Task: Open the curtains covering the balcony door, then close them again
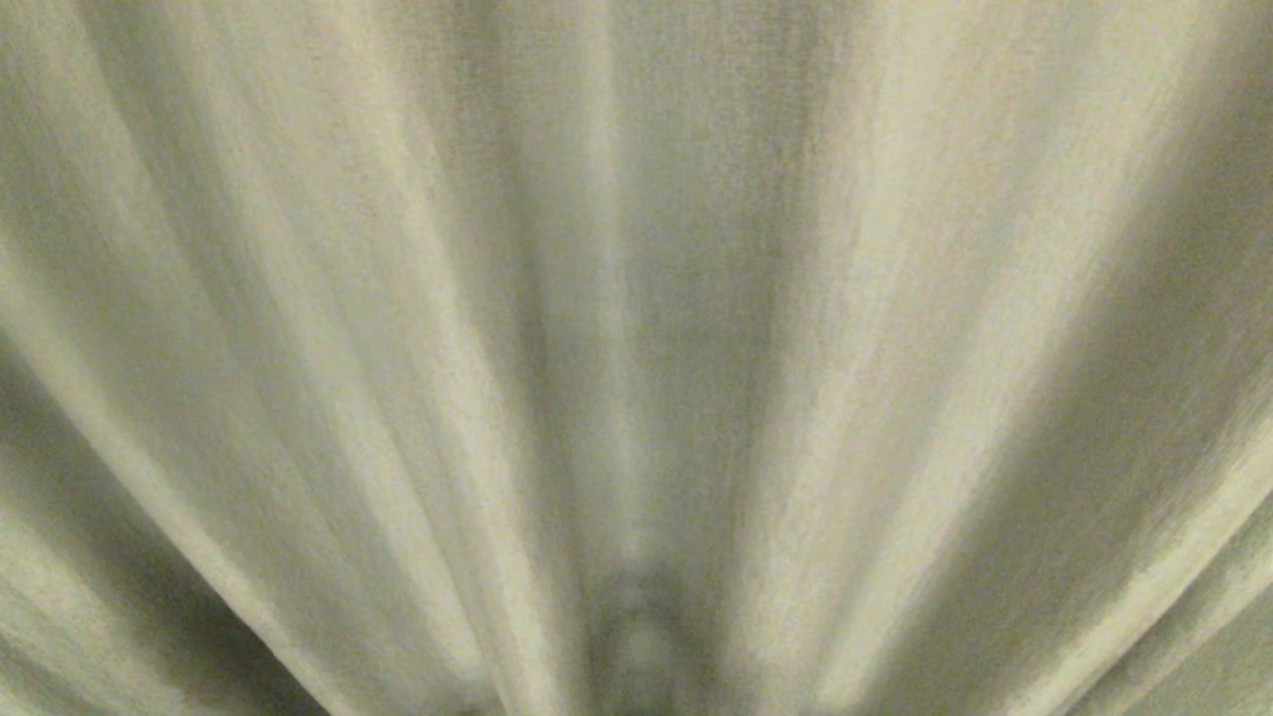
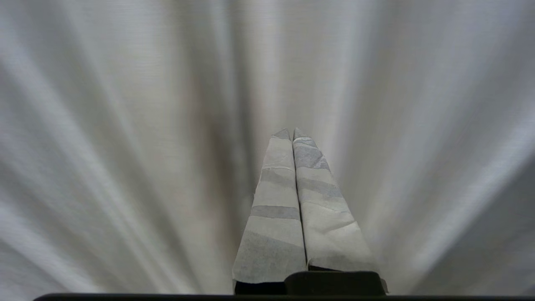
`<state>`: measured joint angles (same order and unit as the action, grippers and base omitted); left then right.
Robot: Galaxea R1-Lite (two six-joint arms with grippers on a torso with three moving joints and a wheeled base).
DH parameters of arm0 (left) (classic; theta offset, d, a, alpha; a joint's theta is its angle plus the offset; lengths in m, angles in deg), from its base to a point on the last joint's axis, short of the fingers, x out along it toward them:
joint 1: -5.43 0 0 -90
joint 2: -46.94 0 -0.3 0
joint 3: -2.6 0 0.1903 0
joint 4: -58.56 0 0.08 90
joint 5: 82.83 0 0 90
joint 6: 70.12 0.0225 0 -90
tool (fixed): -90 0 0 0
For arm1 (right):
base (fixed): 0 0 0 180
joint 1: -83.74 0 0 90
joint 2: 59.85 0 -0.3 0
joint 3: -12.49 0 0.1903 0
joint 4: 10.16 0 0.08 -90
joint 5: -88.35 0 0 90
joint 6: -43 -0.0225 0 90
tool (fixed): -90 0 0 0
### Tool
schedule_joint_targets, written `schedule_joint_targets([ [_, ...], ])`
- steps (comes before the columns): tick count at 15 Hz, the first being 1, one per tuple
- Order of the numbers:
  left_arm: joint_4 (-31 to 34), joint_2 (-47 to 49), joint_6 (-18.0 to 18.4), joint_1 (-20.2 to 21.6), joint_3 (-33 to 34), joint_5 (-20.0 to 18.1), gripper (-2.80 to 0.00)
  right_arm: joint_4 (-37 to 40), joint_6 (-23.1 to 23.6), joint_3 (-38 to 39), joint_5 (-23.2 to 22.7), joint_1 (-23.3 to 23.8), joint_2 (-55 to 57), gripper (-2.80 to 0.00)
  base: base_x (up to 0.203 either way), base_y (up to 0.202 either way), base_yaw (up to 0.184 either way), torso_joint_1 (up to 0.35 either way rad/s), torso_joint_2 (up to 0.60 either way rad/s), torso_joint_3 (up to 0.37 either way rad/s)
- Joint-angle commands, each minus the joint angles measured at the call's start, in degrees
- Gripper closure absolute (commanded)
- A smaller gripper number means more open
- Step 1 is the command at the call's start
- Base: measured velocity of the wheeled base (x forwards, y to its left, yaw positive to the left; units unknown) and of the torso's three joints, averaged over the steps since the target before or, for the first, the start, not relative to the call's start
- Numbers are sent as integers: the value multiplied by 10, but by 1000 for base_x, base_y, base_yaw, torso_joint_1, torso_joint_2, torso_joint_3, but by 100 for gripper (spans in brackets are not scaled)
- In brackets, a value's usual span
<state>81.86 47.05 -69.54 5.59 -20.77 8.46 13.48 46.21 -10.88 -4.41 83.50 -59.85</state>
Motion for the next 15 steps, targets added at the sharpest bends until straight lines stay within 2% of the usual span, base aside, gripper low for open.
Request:
schedule_joint_targets([
  [1, 0, 0, 0, 0, 0, 0, 0, 0, 0, 0, 0, 0, 0, 0, 0, -194, 1, 2, 2, 2],
  [15, 0, 0, 1, 0, 0, 0, 0, 0, 0, 0, 0, 0, 0, 0, 0, -192, 2, 4, 2, 3],
])
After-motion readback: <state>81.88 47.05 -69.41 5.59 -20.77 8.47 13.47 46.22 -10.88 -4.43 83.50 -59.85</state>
